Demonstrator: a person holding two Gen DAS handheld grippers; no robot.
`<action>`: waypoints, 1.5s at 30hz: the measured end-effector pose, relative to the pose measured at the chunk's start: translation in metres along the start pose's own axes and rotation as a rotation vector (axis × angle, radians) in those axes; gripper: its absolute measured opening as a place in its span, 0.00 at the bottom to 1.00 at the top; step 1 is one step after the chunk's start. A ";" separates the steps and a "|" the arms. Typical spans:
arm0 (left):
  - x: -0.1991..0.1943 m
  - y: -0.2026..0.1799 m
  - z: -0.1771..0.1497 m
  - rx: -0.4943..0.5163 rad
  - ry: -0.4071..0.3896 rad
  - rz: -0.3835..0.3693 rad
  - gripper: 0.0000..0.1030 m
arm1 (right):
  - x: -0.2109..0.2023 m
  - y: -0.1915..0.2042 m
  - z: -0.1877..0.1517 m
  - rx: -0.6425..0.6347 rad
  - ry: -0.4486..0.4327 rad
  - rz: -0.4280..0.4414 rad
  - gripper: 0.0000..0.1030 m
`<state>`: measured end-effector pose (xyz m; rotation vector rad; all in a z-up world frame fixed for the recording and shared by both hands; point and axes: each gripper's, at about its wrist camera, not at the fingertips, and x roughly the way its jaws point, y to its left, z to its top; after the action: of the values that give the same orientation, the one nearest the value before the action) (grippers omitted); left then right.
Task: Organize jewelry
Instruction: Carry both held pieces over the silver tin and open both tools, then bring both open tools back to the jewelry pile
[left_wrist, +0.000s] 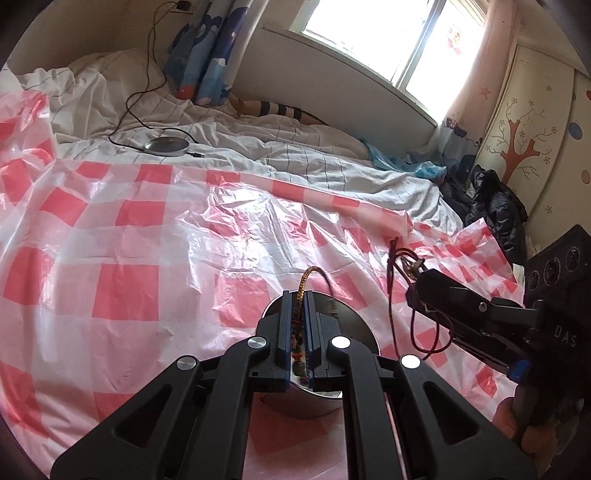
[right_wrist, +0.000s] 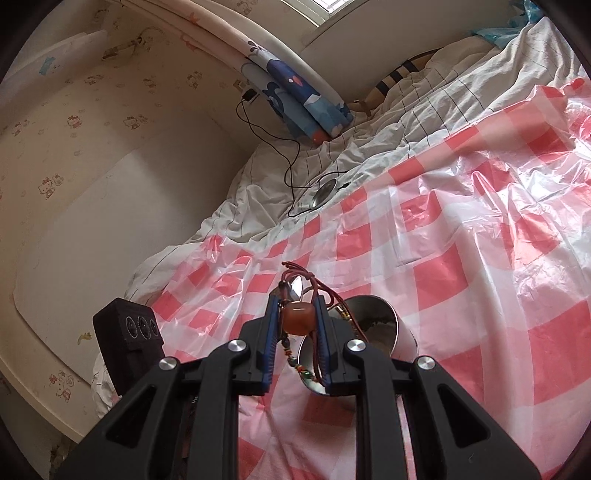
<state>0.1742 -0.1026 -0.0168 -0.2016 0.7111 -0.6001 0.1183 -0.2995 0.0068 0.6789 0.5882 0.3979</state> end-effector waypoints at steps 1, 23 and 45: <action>0.007 -0.002 0.000 0.013 0.028 -0.010 0.07 | 0.004 -0.002 0.001 0.003 0.006 0.000 0.20; -0.052 0.030 0.004 -0.111 0.009 0.130 0.69 | -0.004 0.015 -0.004 -0.157 0.039 -0.247 0.74; -0.107 -0.059 -0.130 0.196 0.358 -0.134 0.72 | -0.133 0.004 -0.091 -0.002 0.064 -0.274 0.81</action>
<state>-0.0030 -0.0853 -0.0329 0.0429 0.9825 -0.8412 -0.0408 -0.3234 0.0019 0.5761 0.7307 0.1645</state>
